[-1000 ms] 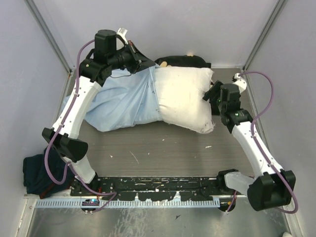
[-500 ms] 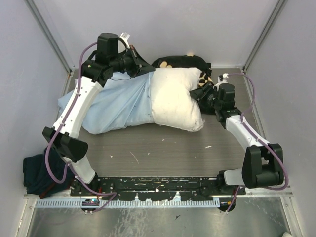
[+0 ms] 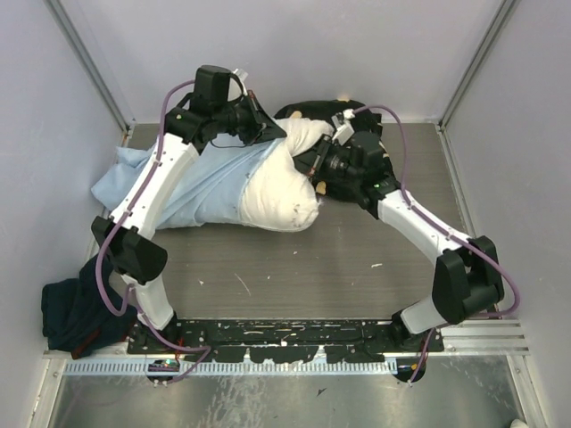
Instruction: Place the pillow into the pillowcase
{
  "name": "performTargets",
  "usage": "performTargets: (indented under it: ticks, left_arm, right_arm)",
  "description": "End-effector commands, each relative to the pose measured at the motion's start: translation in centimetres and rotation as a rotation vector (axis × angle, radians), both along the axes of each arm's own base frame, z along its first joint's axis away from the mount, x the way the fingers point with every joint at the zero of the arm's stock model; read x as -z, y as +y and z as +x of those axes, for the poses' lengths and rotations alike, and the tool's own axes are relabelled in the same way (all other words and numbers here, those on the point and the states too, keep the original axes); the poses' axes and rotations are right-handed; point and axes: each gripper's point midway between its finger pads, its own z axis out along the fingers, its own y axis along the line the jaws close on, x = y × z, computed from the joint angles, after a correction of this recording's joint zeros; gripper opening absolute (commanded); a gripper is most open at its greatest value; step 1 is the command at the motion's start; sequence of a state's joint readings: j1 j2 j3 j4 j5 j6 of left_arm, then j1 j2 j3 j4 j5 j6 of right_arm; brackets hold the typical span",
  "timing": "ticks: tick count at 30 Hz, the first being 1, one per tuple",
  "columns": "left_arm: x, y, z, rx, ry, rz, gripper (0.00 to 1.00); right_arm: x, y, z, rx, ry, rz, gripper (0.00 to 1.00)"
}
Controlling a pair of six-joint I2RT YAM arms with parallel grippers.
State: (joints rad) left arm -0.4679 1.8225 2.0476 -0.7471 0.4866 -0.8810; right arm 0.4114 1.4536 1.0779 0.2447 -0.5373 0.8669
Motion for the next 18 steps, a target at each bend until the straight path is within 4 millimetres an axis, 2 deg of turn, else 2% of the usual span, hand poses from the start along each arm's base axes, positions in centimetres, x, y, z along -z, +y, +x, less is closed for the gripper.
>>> performTargets:
  ticks: [1, 6, 10, 14, 18]
  left_arm:
    - [-6.1, -4.8, -4.3, 0.201, -0.114, -0.160, 0.00]
    - [-8.0, -5.9, -5.2, 0.224, -0.127, -0.200, 0.00]
    - [-9.8, -6.9, -6.3, 0.255, -0.146, -0.227, 0.00]
    - [-10.3, -6.5, -6.9, 0.251, -0.156, -0.224, 0.00]
    - [-10.7, -5.5, -7.3, 0.224, -0.178, -0.199, 0.00]
  right_arm:
    - [-4.2, 5.4, -2.4, -0.197, -0.117, 0.081, 0.01]
    - [-4.1, 7.7, -1.5, -0.217, -0.121, 0.079, 0.01]
    - [-3.8, 8.6, -0.1, -0.203, -0.106, 0.089, 0.01]
    - [-2.9, 8.8, 0.8, -0.179, -0.092, 0.072, 0.01]
    - [-2.1, 7.6, 1.8, -0.108, -0.094, 0.029, 0.01]
